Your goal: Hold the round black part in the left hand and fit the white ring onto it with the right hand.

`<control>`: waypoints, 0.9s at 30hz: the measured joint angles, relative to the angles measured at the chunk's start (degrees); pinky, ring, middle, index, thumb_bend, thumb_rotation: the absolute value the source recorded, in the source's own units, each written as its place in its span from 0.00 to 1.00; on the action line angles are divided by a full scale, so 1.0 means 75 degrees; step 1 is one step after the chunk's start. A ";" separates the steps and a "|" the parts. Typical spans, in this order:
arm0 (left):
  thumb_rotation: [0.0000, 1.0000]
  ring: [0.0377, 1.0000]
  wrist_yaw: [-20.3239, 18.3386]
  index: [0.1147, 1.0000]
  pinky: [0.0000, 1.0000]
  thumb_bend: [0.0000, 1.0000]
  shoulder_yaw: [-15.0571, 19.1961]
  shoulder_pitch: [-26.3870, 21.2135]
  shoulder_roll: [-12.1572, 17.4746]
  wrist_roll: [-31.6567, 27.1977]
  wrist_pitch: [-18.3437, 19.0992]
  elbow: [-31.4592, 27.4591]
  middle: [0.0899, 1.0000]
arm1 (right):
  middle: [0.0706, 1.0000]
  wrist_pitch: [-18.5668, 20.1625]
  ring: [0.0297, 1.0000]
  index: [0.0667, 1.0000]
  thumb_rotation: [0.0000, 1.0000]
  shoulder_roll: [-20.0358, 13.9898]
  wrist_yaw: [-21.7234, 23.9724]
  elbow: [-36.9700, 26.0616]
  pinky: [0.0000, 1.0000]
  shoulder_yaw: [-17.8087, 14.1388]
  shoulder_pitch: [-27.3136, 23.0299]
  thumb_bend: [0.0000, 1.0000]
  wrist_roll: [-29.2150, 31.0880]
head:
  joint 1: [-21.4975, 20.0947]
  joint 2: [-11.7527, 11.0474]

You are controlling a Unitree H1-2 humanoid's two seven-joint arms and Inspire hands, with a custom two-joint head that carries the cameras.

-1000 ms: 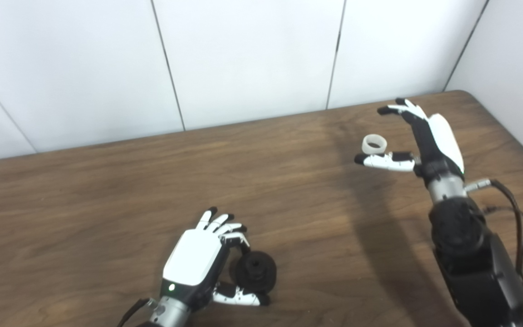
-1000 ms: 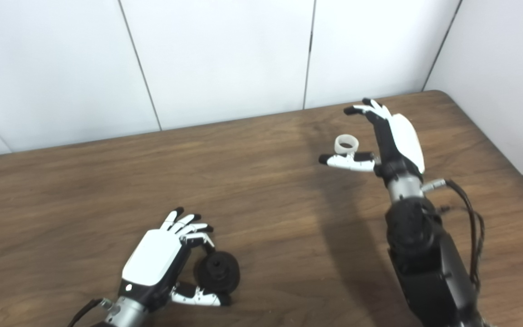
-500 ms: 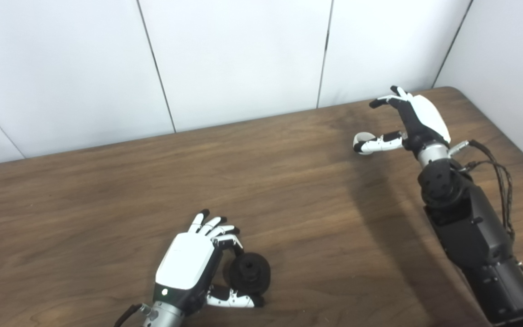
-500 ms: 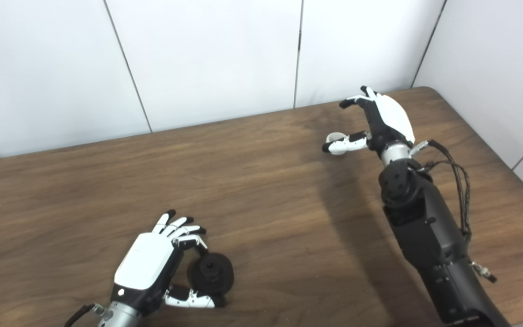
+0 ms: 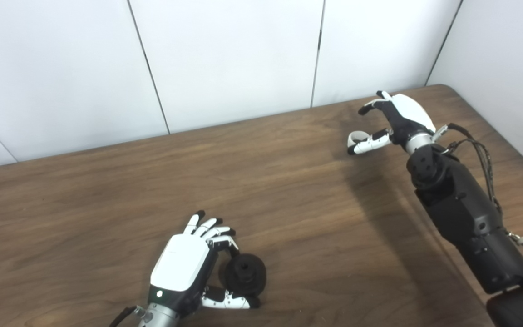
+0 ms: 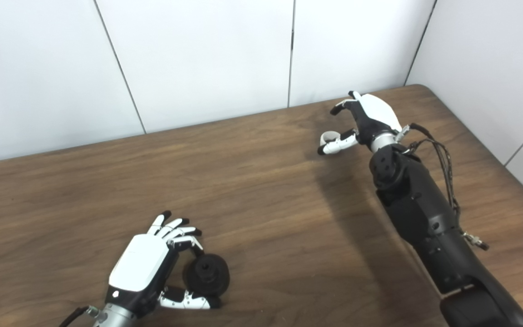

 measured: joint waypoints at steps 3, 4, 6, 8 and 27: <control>0.05 0.88 -0.0009 0.42 1.00 0.52 0.0014 0.0005 0.0004 0.0000 -0.0004 -0.0010 0.75 | 0.96 0.0001 1.00 0.70 0.27 -0.0043 0.0153 0.0094 1.00 0.0074 -0.0001 0.90 -0.0102 | -0.0012 0.0000; 0.05 0.88 -0.0019 0.42 1.00 0.52 0.0017 0.0005 0.0008 0.0000 -0.0004 -0.0012 0.76 | 0.96 0.0001 1.00 0.70 0.27 -0.0042 0.0242 0.0110 1.00 0.0086 -0.0004 0.90 -0.0153 | 0.0000 0.0012; 0.05 0.88 -0.0033 0.42 1.00 0.52 0.0022 0.0005 0.0012 0.0000 -0.0003 -0.0018 0.75 | 0.96 0.0001 1.00 0.70 0.28 -0.0041 0.0364 0.0211 1.00 0.0092 -0.0025 0.90 -0.0232 | 0.0012 0.0012; 0.05 0.88 -0.0038 0.42 1.00 0.52 0.0024 0.0007 0.0012 0.0000 -0.0004 -0.0022 0.75 | 0.95 0.0002 1.00 0.70 0.29 -0.0041 0.0384 0.0326 1.00 0.0113 -0.0046 0.90 -0.0318 | 0.0012 0.0012; 0.05 0.88 -0.0050 0.42 1.00 0.52 0.0036 0.0065 0.0024 0.0004 0.0007 -0.0080 0.75 | 0.95 0.0002 1.00 0.69 0.32 0.0005 0.0666 0.0886 1.00 0.0145 -0.0402 0.89 -0.0611 | 0.0082 0.0035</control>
